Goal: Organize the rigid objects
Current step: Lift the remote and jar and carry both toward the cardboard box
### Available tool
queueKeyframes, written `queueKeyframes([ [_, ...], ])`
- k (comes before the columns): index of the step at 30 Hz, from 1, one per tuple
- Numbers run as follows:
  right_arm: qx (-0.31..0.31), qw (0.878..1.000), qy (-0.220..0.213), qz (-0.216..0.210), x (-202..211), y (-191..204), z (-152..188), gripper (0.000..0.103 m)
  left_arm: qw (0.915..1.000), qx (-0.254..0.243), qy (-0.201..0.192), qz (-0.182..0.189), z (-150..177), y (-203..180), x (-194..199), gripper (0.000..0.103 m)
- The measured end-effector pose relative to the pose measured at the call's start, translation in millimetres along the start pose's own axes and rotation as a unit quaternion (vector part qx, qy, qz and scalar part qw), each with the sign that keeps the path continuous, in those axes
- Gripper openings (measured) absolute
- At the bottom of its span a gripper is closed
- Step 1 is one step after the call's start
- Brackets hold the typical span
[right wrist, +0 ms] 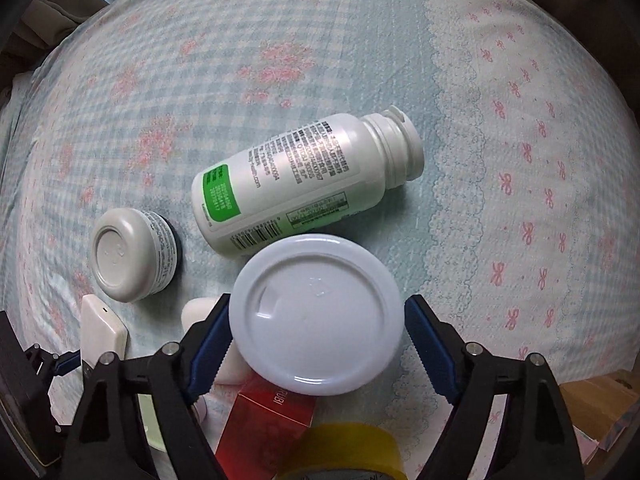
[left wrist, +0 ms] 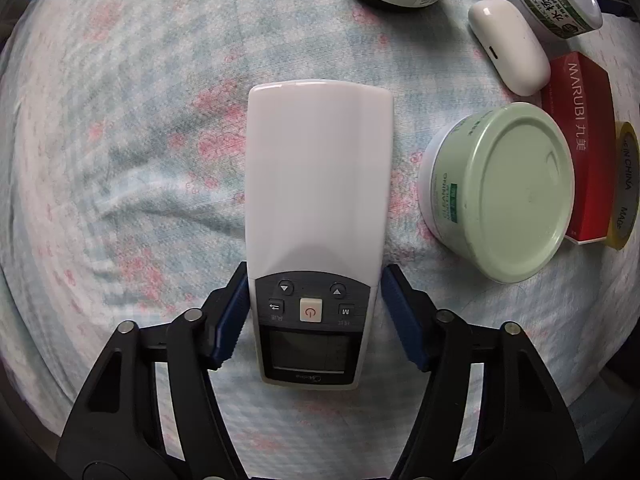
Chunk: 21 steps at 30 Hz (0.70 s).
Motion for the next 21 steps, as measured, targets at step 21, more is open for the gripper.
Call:
queueKeyframes([
  [21,0.009,0.998,-0.063,0.004,52,7,11,0.068,0.9974,0.029,-0.064,0.016,35,10,51,0.054],
])
Point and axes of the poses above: each gripper's, at about its wrist camera, not at the fingertips, and x roughly against the way its jaws point, y to its left, z to its underside, the point moved 5 cm from there along -x, roughly the way its jaws point, and after that the axes turned 11 degrees about z, right-handed, at the moved point
